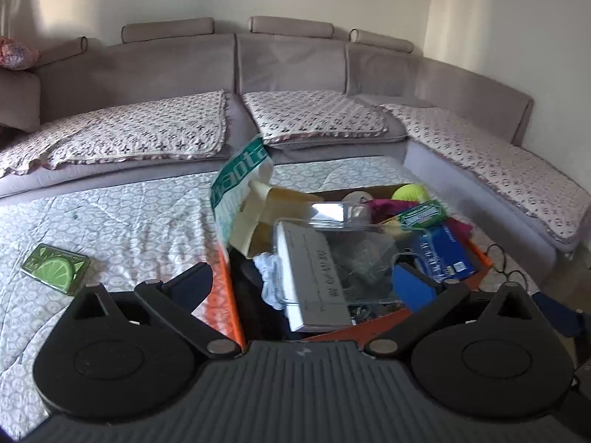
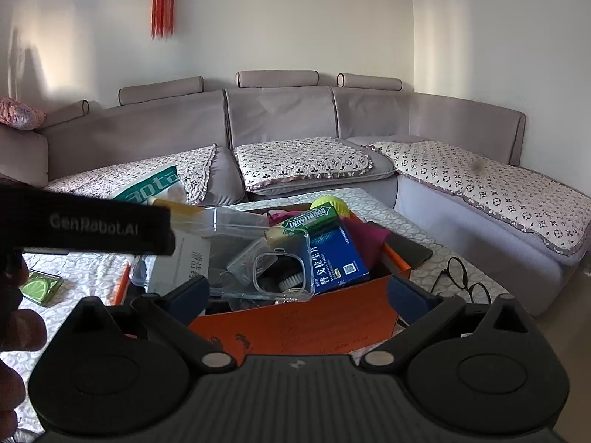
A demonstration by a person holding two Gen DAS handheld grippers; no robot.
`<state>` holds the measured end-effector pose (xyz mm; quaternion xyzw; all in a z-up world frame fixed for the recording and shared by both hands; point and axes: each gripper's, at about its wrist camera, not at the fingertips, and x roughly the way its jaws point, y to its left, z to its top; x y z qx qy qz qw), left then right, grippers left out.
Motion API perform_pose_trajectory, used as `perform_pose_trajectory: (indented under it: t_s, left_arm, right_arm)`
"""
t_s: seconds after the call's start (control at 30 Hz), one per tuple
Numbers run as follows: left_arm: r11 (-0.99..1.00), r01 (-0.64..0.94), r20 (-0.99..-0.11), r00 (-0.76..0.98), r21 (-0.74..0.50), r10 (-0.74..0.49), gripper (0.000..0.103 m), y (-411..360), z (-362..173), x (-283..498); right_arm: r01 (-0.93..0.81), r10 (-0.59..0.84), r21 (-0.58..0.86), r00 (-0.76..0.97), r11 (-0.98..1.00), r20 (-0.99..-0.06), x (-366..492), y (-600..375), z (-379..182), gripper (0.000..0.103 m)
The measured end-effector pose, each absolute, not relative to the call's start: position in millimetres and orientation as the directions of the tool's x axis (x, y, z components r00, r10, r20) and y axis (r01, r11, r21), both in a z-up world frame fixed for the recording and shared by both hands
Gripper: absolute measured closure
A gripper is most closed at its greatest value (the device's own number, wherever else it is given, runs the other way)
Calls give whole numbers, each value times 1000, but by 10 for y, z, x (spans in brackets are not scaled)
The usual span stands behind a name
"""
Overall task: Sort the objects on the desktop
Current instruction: 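Open both tools to drop the clear phone case into the bin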
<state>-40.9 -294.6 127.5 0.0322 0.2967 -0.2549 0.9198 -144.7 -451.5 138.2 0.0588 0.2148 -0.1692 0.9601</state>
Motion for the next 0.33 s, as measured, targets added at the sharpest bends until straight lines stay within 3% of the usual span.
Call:
perform_pose_trajectory:
  t_s: [0.33]
  left_arm:
    - [859, 506, -554, 695, -75, -458, 0, -2994, 1325, -481]
  right_arm:
    - [363, -311, 43, 847, 931, -431, -1551, -4448, 1386, 0]
